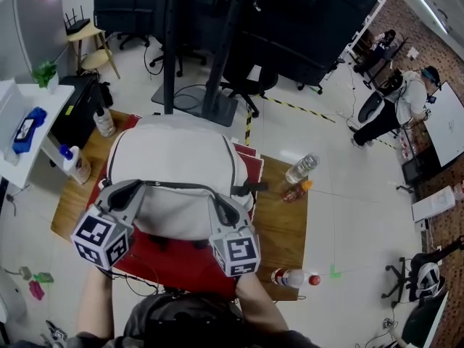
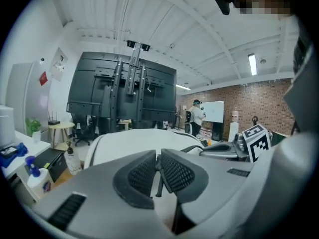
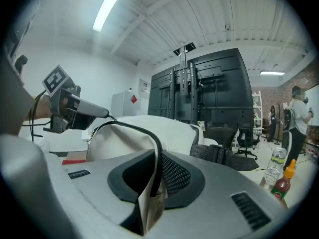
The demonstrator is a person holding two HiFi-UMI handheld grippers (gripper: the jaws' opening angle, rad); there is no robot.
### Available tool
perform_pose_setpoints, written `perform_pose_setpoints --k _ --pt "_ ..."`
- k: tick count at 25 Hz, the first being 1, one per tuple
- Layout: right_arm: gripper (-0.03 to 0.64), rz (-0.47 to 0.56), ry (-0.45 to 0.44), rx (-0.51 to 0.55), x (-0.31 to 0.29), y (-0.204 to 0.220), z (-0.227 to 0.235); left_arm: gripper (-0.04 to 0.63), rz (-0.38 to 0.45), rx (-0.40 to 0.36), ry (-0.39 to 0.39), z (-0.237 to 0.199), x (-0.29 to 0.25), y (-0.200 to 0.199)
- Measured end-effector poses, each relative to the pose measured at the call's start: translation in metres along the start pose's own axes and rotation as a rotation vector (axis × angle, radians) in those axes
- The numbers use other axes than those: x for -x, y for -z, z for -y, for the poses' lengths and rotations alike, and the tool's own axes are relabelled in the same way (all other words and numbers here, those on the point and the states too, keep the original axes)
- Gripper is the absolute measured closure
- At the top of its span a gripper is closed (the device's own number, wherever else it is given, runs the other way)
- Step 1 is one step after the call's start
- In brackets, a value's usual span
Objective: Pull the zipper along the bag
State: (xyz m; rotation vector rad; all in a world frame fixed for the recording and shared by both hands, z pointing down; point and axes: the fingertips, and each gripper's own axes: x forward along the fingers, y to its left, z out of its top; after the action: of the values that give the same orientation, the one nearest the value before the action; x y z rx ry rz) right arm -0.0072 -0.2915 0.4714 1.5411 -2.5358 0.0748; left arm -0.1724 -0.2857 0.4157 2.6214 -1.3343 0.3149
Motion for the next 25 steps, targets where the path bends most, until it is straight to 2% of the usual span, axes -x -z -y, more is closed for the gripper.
perform_pose_setpoints --k 4,6,14,18,25 --pt "0.56 0.004 -0.004 -0.011 0.0 0.001 0.0 0.552 0.005 0.072 -0.083 -0.046 0.029 0.015" --pt "0.56 0.003 -0.004 -0.01 -0.002 0.002 -0.001 0.552 -0.005 0.113 -0.098 -0.059 0.043 0.033" --pt "0.56 0.0 0.006 -0.027 -0.005 0.005 -0.006 0.545 -0.051 0.252 -0.123 -0.035 0.057 0.127" --pt "0.56 -0.001 0.008 -0.026 -0.001 0.007 -0.01 0.545 -0.073 0.287 -0.138 -0.019 0.049 0.17" --pt "0.561 0.018 0.003 -0.039 0.004 0.006 -0.012 0.543 -0.073 0.263 -0.172 -0.016 0.053 0.165"
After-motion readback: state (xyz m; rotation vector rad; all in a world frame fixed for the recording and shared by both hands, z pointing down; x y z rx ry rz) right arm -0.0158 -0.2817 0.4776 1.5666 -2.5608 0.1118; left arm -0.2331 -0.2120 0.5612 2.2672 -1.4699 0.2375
